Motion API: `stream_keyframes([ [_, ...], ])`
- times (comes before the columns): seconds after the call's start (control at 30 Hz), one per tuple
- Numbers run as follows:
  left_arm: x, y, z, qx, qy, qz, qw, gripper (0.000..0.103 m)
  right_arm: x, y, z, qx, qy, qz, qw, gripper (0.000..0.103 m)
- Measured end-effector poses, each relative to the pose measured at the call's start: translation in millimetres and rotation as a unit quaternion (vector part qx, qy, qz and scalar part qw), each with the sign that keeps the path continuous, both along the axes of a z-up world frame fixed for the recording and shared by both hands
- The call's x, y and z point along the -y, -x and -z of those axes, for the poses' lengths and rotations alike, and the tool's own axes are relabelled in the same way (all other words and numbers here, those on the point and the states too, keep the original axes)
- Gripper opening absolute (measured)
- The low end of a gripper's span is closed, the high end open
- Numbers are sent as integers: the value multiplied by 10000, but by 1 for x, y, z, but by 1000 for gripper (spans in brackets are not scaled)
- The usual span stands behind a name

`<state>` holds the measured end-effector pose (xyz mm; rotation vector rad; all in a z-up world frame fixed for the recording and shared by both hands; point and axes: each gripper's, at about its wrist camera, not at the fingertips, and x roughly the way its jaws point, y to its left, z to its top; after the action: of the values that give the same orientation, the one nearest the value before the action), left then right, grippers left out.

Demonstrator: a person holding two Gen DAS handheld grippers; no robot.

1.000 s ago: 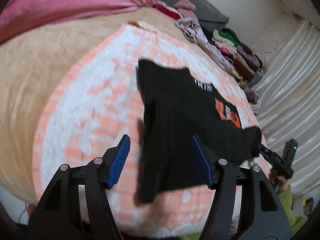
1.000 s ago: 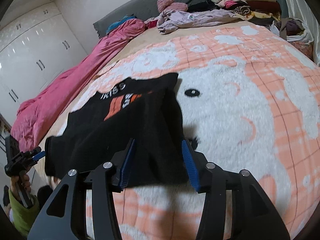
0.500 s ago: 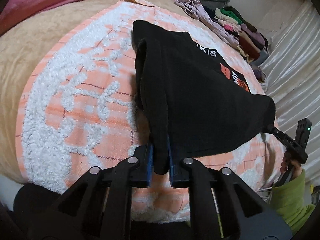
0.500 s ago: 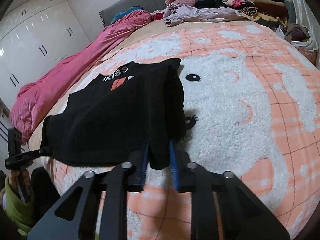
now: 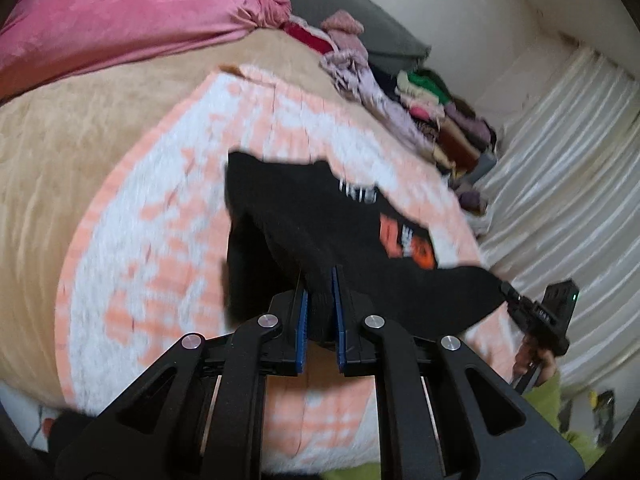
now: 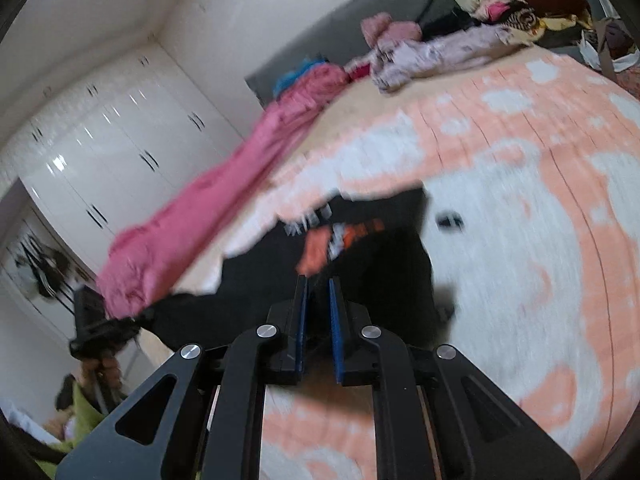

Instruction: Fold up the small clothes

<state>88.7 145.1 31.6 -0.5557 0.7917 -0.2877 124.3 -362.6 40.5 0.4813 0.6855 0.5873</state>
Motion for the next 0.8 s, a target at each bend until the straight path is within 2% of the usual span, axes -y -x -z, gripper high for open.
stream_keyframes([
  [0.1, -8, -21, -6, -18, 139, -132, 9998, 4, -3, -29, -10, 147, 59, 80, 9998, 10],
  [0.2, -13, -45, -3, -151, 245, -204, 9994, 4, -4, -61, -7, 13, 68, 244, 9997, 10],
  [0.37, -26, -83, 23, -566, 498, -409, 9963, 4, -5, -117, 19, -539, 74, 651, 9964, 10],
  [0.53, -41, -116, 55, -1033, 854, -641, 9889, 5, -8, -155, 45, -976, 142, 879, 9912, 10],
  [0.6, -46, -123, 61, -1091, 895, -749, 9872, 9, -8, -166, 54, -1106, 196, 986, 9888, 10],
  [0.7, -55, -133, 63, -1047, 949, -904, 9858, 23, -4, -179, 66, -1228, 281, 1176, 9850, 13],
  [0.77, -60, -136, 62, -967, 1002, -971, 9855, 25, 0, -186, 73, -1330, 258, 1293, 9823, 13],
  [0.8, -63, -137, 60, -914, 1008, -1020, 9854, 27, 2, -188, 75, -1362, 256, 1365, 9809, 18],
])
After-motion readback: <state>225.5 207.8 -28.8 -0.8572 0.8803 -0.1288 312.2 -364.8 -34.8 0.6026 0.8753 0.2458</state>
